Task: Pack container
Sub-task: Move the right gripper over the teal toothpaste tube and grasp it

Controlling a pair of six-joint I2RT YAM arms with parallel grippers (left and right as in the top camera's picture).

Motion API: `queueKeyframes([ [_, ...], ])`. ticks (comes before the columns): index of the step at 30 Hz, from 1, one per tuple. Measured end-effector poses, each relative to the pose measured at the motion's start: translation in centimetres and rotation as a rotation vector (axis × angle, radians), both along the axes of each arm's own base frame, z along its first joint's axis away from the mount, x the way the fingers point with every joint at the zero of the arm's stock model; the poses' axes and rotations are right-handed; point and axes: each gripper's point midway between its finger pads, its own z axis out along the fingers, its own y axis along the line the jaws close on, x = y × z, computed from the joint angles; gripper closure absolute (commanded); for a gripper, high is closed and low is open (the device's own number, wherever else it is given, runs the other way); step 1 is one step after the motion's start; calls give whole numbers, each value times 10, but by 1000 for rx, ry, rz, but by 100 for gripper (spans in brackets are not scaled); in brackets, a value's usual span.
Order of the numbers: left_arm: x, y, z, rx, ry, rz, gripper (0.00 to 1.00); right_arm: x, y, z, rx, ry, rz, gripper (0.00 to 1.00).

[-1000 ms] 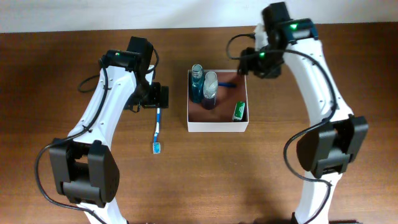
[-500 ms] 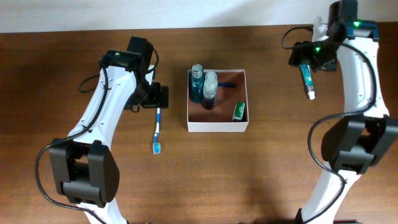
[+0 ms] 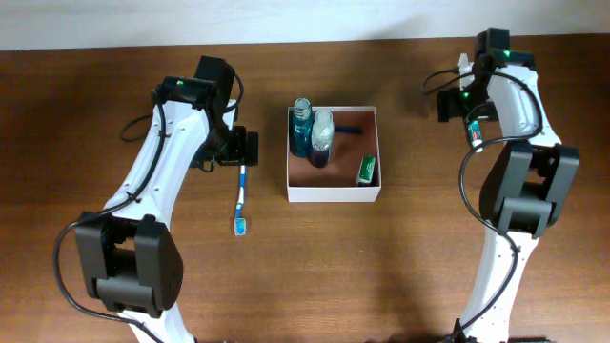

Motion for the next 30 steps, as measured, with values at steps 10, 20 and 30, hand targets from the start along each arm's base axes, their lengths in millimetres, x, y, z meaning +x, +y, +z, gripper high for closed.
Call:
queueKeyframes([
  [10,0,0,0,0,0,0,1,3,-21,-4,-13,-19,-26,11],
  [20,0,0,0,0,0,0,1,-3,-26,-21,0,20,-36,16],
  [30,0,0,0,0,0,0,1,-9,-23,-33,16,54,-32,33],
])
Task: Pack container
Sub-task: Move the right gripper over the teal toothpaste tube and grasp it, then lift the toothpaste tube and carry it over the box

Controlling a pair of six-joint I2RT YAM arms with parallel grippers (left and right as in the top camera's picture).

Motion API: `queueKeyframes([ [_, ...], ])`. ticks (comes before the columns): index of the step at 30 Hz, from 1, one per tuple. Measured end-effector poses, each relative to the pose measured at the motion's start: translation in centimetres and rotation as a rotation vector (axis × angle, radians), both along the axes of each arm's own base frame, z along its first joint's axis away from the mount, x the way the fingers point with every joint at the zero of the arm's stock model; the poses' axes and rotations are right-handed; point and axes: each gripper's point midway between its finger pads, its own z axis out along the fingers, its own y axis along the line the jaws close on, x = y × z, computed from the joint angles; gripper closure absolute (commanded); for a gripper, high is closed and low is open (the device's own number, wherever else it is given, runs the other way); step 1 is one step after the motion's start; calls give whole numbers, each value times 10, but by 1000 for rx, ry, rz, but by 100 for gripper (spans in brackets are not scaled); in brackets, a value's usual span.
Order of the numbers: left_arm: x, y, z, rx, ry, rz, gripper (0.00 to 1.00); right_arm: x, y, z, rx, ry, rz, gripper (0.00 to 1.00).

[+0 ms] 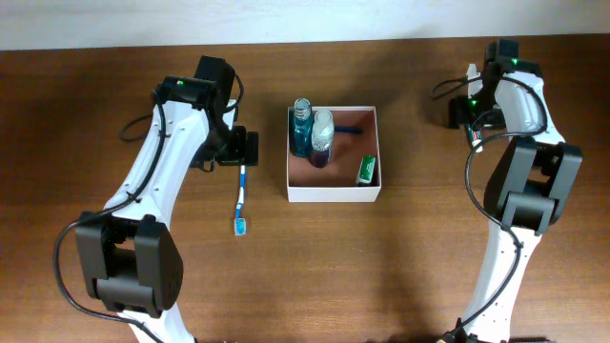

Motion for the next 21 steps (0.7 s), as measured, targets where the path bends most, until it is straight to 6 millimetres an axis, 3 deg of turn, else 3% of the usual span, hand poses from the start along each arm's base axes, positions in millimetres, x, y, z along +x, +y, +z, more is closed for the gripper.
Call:
queueKeyframes([
  [3,0,0,0,0,0,0,1,-1,0,0,1,4,1,60],
  [10,0,0,0,0,0,0,1,-9,2,-1,9,36,-9,87],
  [16,0,0,0,0,0,0,1,-16,12,14,67,66,-24,89],
  [21,0,0,0,0,0,0,1,-7,34,69,200,12,-37,92],
])
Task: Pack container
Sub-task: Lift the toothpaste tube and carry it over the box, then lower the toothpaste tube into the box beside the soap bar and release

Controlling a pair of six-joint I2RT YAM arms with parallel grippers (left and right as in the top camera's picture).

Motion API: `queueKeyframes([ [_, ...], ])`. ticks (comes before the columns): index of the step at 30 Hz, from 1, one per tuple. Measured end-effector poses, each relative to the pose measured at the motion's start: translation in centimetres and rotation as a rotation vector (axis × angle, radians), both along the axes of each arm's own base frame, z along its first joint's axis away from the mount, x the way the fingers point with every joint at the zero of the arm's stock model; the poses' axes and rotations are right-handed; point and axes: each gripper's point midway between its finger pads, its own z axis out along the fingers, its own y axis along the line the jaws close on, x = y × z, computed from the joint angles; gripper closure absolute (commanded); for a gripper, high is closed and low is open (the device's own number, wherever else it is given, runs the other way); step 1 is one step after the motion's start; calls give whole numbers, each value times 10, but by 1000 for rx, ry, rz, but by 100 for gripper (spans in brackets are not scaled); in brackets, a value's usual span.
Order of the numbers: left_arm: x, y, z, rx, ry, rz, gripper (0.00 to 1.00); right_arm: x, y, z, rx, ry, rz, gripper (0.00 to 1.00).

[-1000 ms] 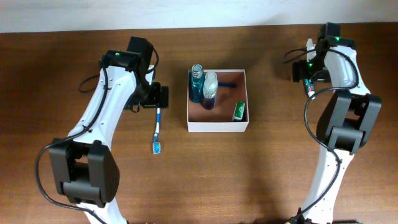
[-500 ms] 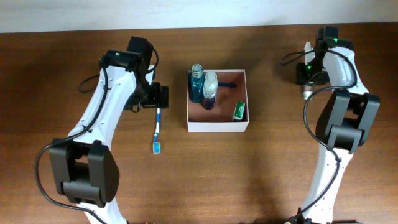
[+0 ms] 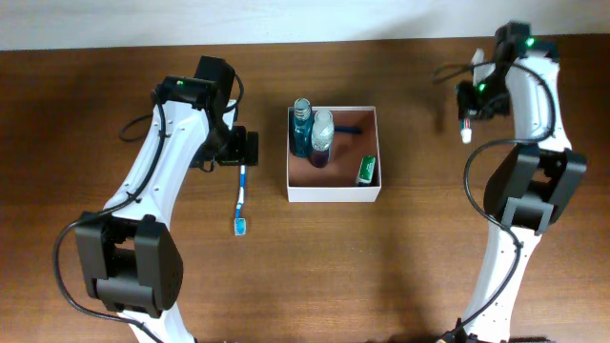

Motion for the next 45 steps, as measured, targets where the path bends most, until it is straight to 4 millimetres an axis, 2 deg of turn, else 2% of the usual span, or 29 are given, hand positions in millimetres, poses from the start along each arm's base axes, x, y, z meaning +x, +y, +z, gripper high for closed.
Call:
queueKeyframes([
  [1,0,0,0,0,0,0,1,2,8,19,44,-24,-1,92],
  [5,0,0,0,0,0,0,1,-4,35,75,167,-74,17,92],
  [7,0,0,0,0,0,0,1,-13,49,96,207,-79,31,96],
  [9,0,0,0,0,0,0,1,-16,64,110,230,-94,54,96],
  [12,0,0,0,0,0,0,1,-15,92,119,261,-107,85,96],
  [14,0,0,0,0,0,0,1,-17,127,121,293,-94,129,96],
  [15,0,0,0,0,0,0,1,-17,133,121,299,-90,135,96],
  [18,0,0,0,0,0,0,1,-24,179,123,323,-69,202,96],
  [23,0,0,0,0,0,0,1,-42,243,122,324,-40,318,96],
  [26,0,0,0,0,0,0,1,-47,257,118,279,-25,326,96],
  [29,0,0,0,0,0,0,1,-50,262,115,242,-16,311,96],
  [36,0,0,0,0,0,0,1,-49,260,112,217,17,185,96],
  [45,0,0,0,0,0,0,1,-47,253,110,213,81,-102,96],
])
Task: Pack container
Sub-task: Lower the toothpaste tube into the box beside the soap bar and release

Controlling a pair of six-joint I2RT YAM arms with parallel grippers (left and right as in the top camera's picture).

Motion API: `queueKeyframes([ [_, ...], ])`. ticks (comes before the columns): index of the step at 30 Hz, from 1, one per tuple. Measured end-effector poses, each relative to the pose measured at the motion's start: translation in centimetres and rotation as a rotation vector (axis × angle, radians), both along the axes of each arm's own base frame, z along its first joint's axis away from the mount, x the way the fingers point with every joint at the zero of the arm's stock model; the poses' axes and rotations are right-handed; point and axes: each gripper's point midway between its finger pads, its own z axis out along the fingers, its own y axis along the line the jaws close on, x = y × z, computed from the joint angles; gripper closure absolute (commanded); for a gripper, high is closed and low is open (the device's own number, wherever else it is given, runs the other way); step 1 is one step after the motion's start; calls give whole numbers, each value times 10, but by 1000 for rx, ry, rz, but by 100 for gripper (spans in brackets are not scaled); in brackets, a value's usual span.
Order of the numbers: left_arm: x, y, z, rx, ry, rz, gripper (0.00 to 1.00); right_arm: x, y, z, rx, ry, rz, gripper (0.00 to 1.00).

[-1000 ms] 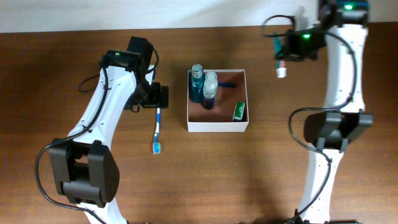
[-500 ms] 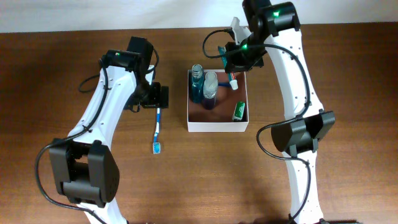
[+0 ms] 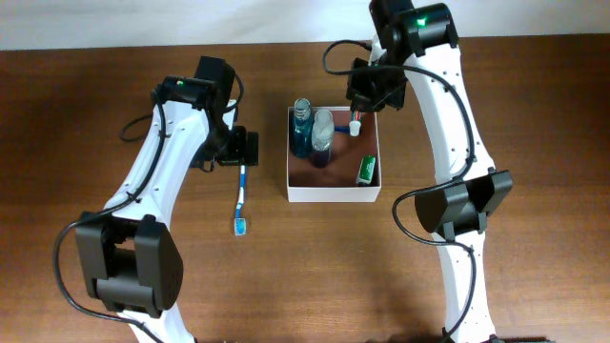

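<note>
The white box [image 3: 374, 195] stands mid-table, holding a blue bottle [image 3: 302, 131], a clear bottle with dark liquid [image 3: 322, 141] and a small green pack [image 3: 365, 171]. My right gripper [image 3: 362, 103] hangs over the box's back right corner, shut on a small tube whose white cap [image 3: 355, 126] points down into the box. Left of the box a blue toothbrush [image 3: 241, 198] lies along the table. Its handle end runs in under my left gripper [image 3: 243, 152], which looks shut on it, though the fingers themselves are hidden.
A thin blue item [image 3: 349, 131] lies at the back of the box. The table's far edge meets a pale wall just behind both arms. Both arm bases stand at the near edge, left and right.
My right gripper, still holding the tube, has moved from the far right of the table to above the box's back right corner. The left arm and toothbrush have not moved.
My right gripper was at the far right of the table on the small tube. Then the tube was up off the table in its grip, and now it hangs over the box. All the while the left gripper stayed on the toothbrush's handle end.
</note>
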Motion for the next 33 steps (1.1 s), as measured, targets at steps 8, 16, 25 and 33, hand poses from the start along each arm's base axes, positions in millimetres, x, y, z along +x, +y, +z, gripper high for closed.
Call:
queueKeyframes([
  [8,0,0,0,0,0,0,1,-2,5,-1,18,74,-193,96],
  [16,0,0,0,0,0,0,1,-13,25,-7,8,117,-214,96],
  [25,0,0,0,0,0,0,1,-9,15,-10,-52,97,-247,96],
  [33,0,0,0,0,0,0,1,-7,8,-12,-90,79,-241,77],
])
